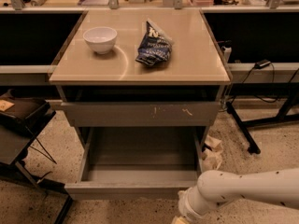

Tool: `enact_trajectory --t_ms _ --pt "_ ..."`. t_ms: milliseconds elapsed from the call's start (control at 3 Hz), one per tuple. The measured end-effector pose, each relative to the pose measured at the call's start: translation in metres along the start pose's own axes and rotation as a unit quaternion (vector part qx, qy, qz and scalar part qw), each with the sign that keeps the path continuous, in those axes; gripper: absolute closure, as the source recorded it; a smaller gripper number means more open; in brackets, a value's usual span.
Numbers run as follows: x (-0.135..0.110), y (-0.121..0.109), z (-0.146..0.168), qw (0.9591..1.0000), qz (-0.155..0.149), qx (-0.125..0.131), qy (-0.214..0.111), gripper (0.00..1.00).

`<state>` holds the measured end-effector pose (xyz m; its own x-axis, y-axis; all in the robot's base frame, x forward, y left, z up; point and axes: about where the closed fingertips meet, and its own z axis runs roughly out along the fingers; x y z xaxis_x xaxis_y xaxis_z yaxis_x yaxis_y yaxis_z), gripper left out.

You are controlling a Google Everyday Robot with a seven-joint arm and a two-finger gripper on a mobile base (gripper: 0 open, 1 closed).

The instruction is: Close middle drawer

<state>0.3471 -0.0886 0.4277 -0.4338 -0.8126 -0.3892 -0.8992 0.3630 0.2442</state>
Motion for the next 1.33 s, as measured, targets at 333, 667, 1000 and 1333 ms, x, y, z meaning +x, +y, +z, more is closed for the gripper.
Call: enact_trajectory --t_ms 333,667,1000,1333 --pt "-0.019 -0.032 -0.001 1.0000 0.004 0.004 0.000 0.00" --pt "-0.019 -0.032 -0.001 1.0000 0.004 0.004 0.000 0.00" --pt "-0.023 -0.051 -0.007 0.9999 0.008 0.007 -0.011 0.00" --pt "-0.026 -0.067 -0.009 0.9998 0.012 0.007 -0.011 0.00"
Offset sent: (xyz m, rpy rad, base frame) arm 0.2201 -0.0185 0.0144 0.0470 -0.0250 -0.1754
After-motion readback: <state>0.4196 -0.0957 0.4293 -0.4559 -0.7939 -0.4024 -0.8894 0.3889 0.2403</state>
